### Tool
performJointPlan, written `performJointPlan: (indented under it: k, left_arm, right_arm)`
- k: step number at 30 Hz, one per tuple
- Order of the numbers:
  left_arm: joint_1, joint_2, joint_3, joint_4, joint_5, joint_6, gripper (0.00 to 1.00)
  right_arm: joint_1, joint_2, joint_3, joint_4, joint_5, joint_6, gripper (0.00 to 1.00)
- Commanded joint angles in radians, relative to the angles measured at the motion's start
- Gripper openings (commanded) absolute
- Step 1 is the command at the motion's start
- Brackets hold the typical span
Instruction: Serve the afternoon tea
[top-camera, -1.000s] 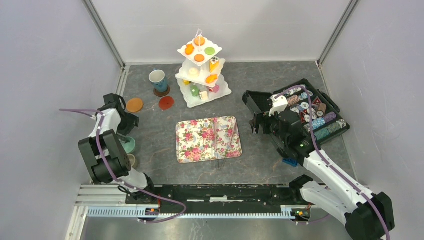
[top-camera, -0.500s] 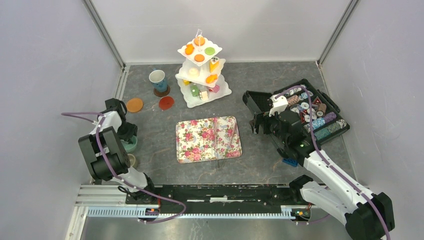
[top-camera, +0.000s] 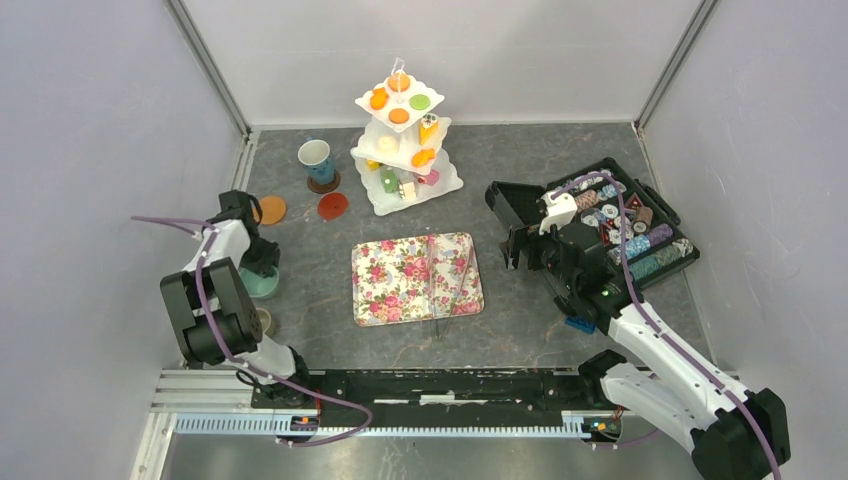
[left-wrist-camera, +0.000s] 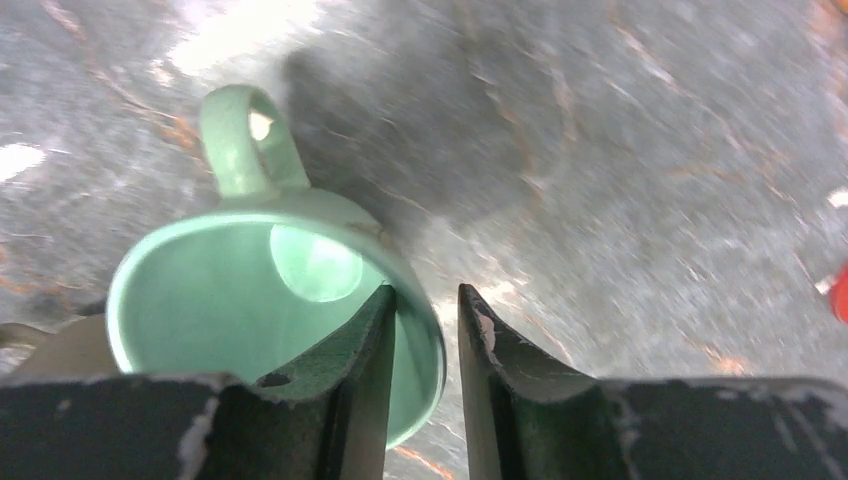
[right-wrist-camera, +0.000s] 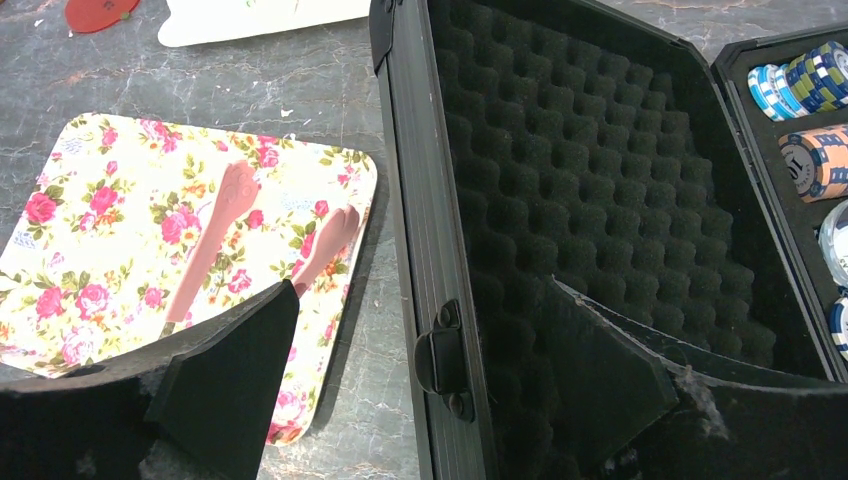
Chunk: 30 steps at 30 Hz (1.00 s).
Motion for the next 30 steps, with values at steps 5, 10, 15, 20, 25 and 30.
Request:
performJointPlan:
  k: [5, 10, 15, 20, 25, 30]
  left_arm:
    - [-0.269, -0.069, 0.147, 0.057, -0.131, 0.057, 0.15]
    - [-0.435, 0.013, 0.307, 0.049, -0.213, 0.124, 0.04]
    - [-0.518, 0.144, 0.477, 0.002, -0.251, 0.173, 0.02]
    - [-0.565, 0.258, 0.581, -0.022, -0.277, 0.207, 0.02]
    - [-0.583, 0.383, 0.706, -0.059, -0.251, 0.305, 0.02]
    - [-0.607, 0.464, 0.806, -0.112, -0.276, 0.441, 0.02]
  right_arm:
    - [0.001, -0.009, -0.018, -0.006, 0.009, 0.016, 0.98]
    - [0.001, -0.010, -0.015, -0.009, 0.012, 0.014, 0.98]
    - [0.002, -0.011, -0.016, -0.010, 0.020, 0.014, 0.98]
    - [0.001, -0.009, -0.019, -0.009, 0.028, 0.013, 0.98]
    - [0.001, -0.008, -0.020, -0.011, 0.029, 0.011, 0.98]
    - [0.001, -0.009, -0.021, -0.012, 0.034, 0.009, 0.98]
